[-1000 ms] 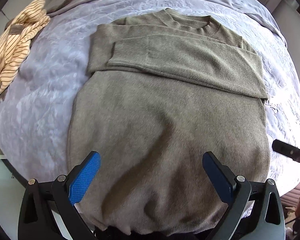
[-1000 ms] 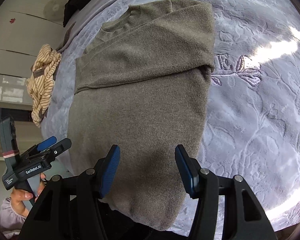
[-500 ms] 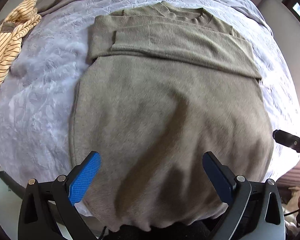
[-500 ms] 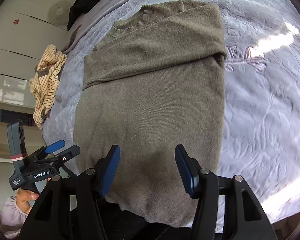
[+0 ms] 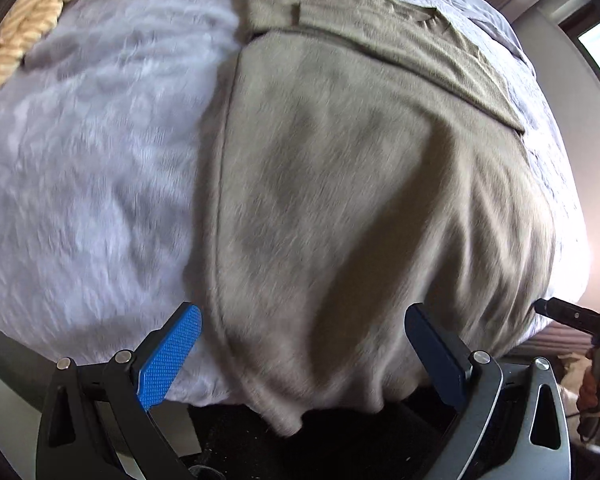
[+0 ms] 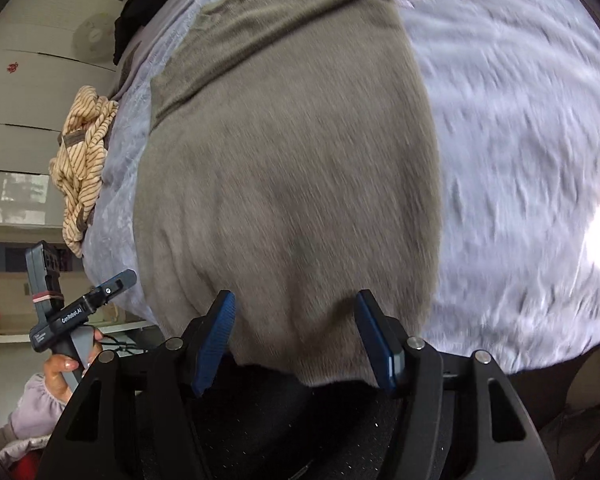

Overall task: Fold small clothes
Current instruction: 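Move the open right gripper toward the sweater hem, then grasp the sweater hem with the right gripper, then lift the hem and fold it up toward the collar with the right gripper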

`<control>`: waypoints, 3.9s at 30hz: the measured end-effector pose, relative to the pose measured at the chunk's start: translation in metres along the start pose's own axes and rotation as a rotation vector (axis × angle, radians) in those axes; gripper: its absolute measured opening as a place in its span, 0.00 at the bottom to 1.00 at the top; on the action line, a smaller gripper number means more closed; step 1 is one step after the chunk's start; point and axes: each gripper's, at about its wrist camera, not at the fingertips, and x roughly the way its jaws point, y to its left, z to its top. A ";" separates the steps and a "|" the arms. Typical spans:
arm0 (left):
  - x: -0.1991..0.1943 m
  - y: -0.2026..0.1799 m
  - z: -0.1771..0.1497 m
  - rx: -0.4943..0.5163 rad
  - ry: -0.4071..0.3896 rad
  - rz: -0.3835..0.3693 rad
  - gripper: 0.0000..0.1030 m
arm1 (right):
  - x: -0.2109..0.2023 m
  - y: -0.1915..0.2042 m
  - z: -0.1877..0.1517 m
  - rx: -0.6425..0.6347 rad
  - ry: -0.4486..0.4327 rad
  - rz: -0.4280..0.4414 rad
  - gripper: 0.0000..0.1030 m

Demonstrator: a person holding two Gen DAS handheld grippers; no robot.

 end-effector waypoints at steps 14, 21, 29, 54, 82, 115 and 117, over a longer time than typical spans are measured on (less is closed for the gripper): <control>0.035 0.013 -0.041 0.039 0.084 -0.157 0.99 | 0.024 -0.044 -0.036 0.017 0.063 -0.028 0.64; 0.029 0.018 -0.038 -0.015 0.078 -0.269 0.99 | 0.037 -0.033 -0.028 -0.003 0.077 0.062 0.66; 0.040 0.009 -0.038 -0.016 0.101 -0.269 0.99 | 0.032 -0.024 -0.028 -0.023 0.065 0.161 0.66; -0.027 0.032 -0.006 -0.105 -0.060 -0.598 0.12 | -0.041 -0.001 -0.022 0.152 -0.168 0.522 0.13; 0.040 0.001 0.296 -0.266 -0.279 -0.442 0.12 | -0.037 -0.003 0.302 0.132 -0.153 0.560 0.13; 0.040 -0.007 0.362 -0.363 -0.347 -0.314 0.59 | -0.006 -0.032 0.376 0.277 -0.195 0.462 0.36; 0.028 -0.010 0.363 -0.320 -0.367 -0.280 0.59 | -0.017 -0.022 0.375 0.213 -0.207 0.410 0.55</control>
